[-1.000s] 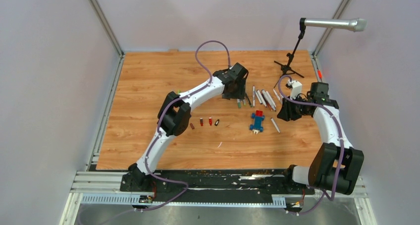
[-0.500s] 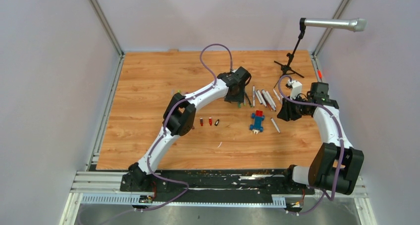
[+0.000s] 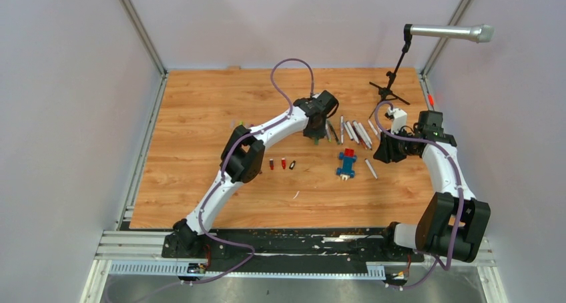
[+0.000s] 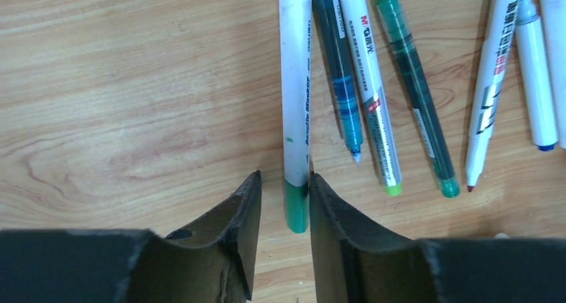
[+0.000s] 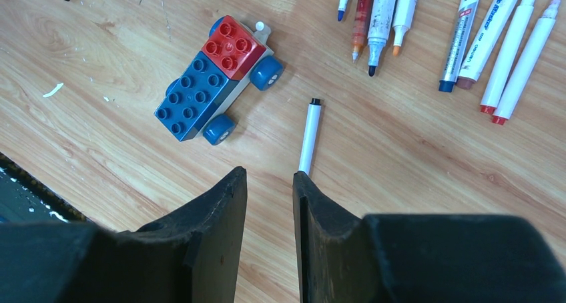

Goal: Open the pen caps
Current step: Pick up the pen from the center of the board, then open the pen cap from the pen, then place the pen at the center of the board, then place the pen cap at the center of the board.

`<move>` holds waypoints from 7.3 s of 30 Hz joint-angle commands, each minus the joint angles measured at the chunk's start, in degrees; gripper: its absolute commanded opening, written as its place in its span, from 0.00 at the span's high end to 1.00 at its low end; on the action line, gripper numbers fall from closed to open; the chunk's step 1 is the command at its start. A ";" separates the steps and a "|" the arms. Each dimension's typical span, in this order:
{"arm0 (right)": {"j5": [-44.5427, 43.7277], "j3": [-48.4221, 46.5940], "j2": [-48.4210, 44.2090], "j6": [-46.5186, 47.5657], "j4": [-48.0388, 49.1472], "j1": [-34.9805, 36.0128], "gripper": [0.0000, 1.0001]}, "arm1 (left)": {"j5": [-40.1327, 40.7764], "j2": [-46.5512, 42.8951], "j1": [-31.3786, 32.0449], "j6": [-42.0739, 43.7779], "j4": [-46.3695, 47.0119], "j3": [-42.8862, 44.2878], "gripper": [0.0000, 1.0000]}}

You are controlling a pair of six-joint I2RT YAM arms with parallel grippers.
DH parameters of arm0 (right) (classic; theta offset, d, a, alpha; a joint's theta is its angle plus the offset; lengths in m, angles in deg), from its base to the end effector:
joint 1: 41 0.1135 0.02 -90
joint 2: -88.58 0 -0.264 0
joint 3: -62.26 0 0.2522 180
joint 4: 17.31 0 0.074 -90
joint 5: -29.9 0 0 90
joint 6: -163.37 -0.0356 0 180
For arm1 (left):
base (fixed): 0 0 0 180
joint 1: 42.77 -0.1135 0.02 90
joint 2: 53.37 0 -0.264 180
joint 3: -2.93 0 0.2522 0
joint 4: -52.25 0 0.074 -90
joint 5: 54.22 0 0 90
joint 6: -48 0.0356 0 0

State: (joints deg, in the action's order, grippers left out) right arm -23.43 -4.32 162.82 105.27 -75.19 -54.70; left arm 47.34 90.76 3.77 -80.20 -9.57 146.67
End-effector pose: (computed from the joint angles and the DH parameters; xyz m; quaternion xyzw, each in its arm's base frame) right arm 0.2389 -0.0364 0.2406 -0.2125 0.9055 0.2055 0.3045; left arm 0.3745 -0.3848 0.1702 0.0461 0.9650 -0.0888 0.2424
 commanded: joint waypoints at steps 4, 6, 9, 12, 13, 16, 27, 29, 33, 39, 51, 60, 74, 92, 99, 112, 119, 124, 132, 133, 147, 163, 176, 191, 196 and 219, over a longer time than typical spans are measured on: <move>1.92 -0.49 -1.11 1.34 0.00 -0.41 0.67 | 6.32 0.57 0.39 6.91 -3.82 -2.28 0.68; 2.00 -0.46 -1.22 1.35 0.00 -0.46 0.67 | 7.83 -0.35 0.32 9.32 -3.96 -4.44 0.68; 2.09 -0.51 -1.21 1.39 -0.01 -0.46 0.67 | 9.10 -1.77 0.10 12.54 -3.81 -7.14 0.70; 2.09 -0.48 -1.28 1.33 -0.09 -0.49 0.67 | 6.58 -2.63 -0.99 13.93 -2.41 -9.73 0.77; 2.17 -0.46 -1.33 1.29 -0.05 -0.46 0.67 | 5.32 -2.90 -1.55 14.20 -1.75 -10.52 0.80; 2.26 -0.44 -1.50 1.32 -0.13 -0.54 0.67 | 1.33 -3.97 -2.92 15.24 -0.20 -12.08 0.89; 13.09 0.81 -5.88 3.40 0.64 -0.59 0.66 | 0.36 -25.17 -4.48 19.14 16.95 -33.64 1.00; 17.98 1.36 -7.62 3.98 1.45 -0.47 0.64 | -2.60 -31.41 -4.50 19.16 22.78 -40.65 1.00; 30.16 4.62 -11.44 3.66 6.68 0.34 0.37 | -8.13 -42.21 -4.53 17.79 32.98 -52.56 1.00; 41.41 4.84 -15.40 1.76 13.40 4.84 0.10 | -17.70 -56.55 -4.53 12.58 47.32 -68.33 1.00; 38.02 4.79 -8.85 -49.07 43.55 19.33 0.00 | -29.12 -69.60 -3.47 -10.73 84.32 -89.58 1.00; 35.67 7.88 -6.24 -57.68 52.26 21.61 0.00 | -28.14 -66.36 1.93 -16.97 95.30 -91.85 1.00; 32.92 10.48 -4.29 -66.27 59.01 22.99 0.25 | -28.10 -61.32 5.21 -18.08 97.53 -90.65 1.00; 32.34 11.69 -4.68 -70.74 64.33 23.27 1.00 | -28.57 -60.62 6.54 -17.77 95.12 -90.10 0.40; 32.66 11.90 -4.84 -71.14 64.55 23.27 1.00 | -33.57 -55.98 6.54 -19.74 99.88 -88.97 0.25; 31.81 12.55 -4.37 -70.84 63.66 23.29 1.00 | -34.76 -51.44 6.50 -23.35 106.80 -87.74 0.55; 31.76 11.66 -3.29 -71.02 63.54 23.28 1.00 | -37.21 -50.09 6.54 -24.62 107.09 -86.80 1.00; 35.47 -2.72 4.59 -65.96 56.32 22.76 1.00 | -41.70 -48.37 6.54 -27.43 109.29 -88.44 1.00; 28.22 -33.88 15.30 -60.22 43.59 20.65 1.00 | -44.34 -55.37 8.24 -22.72 102.06 -95.45 1.00; 27.44 -35.36 15.79 -60.78 43.67 20.64 1.00 | -44.26 -56.30 8.70 -22.08 101.18 -96.25 1.00; 19.61 -12.33 -1.44 -21.09 21.79 14.62 1.00 | -24.92 -69.46 10.06 -2.17 68.38 -94.73 1.00; -11.49 -2.47 5.54 2.86 2.14 1.70 0.96 | 0.17 -90.87 6.15 5.09 55.29 -101.59 1.00; -15.30 -4.75 18.89 3.50 1.60 1.70 0.88 | -2.10 -86.99 5.49 4.89 55.06 -100.55 1.00; -15.48 -5.55 23.20 2.39 -0.07 1.75 0.73 | -6.66 -80.68 5.48 3.98 57.14 -98.29 1.00; -15.33 -5.54 21.88 2.34 -0.31 1.65 0.71 | -7.66 -78.51 5.49 3.76 57.88 -97.29 1.00; -1.82 -2.54 4.02 5.14 -1.49 -3.16 0.67 | -1.06 -47.30 9.13 8.80 33.26 -66.80 0.99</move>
State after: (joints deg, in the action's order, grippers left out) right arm -29.33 -7.53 168.94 108.75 -76.68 -57.30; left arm 42.81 38.61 12.03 -73.77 31.37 73.23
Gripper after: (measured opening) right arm 0.328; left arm 0.096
